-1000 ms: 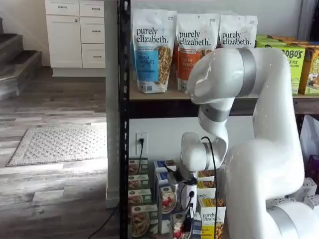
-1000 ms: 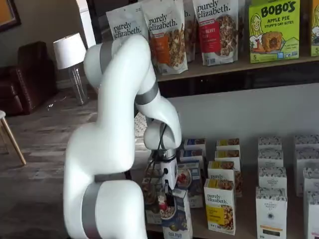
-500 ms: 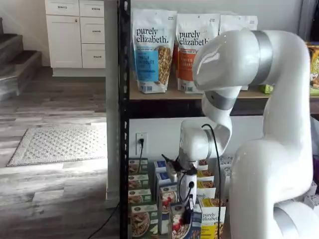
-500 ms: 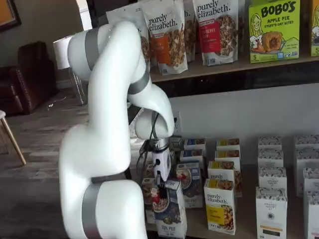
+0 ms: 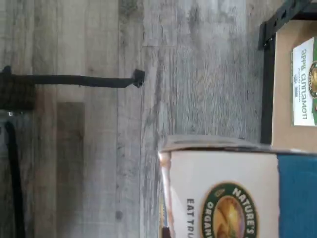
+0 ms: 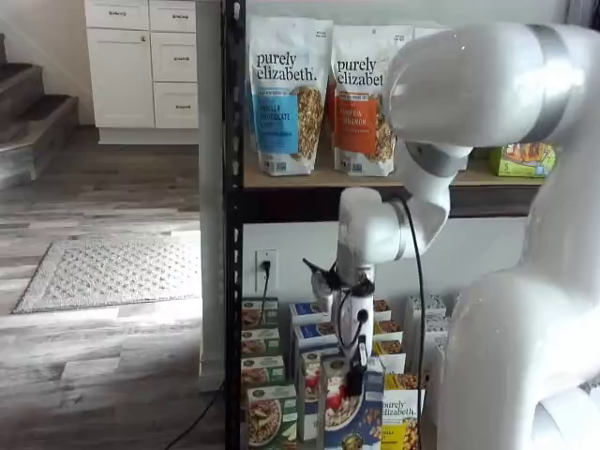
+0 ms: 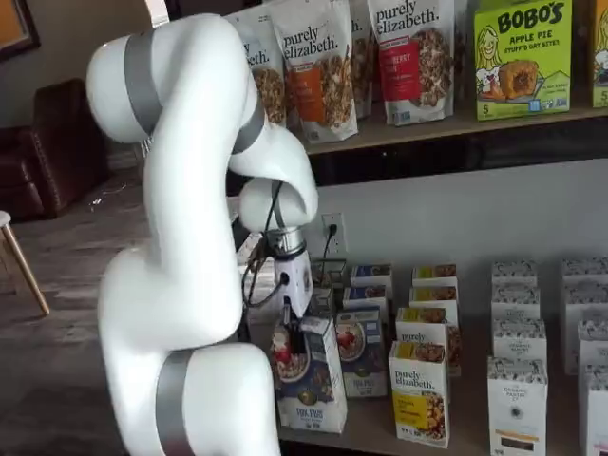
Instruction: Pick up the blue and white box that is on the bottom shelf, the second box from the left
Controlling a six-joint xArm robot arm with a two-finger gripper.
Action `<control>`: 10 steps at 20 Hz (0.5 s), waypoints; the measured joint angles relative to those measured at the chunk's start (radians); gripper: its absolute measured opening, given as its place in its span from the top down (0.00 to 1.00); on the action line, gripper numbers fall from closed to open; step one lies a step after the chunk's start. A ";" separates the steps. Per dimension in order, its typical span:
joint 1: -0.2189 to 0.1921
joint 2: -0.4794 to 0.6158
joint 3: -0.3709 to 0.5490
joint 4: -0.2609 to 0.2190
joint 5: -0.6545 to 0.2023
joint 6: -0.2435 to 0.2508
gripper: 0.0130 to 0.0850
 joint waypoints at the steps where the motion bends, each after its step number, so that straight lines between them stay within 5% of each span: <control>1: -0.001 -0.022 0.002 0.000 0.021 0.000 0.50; 10: -0.013 -0.180 0.001 0.012 0.162 -0.017 0.50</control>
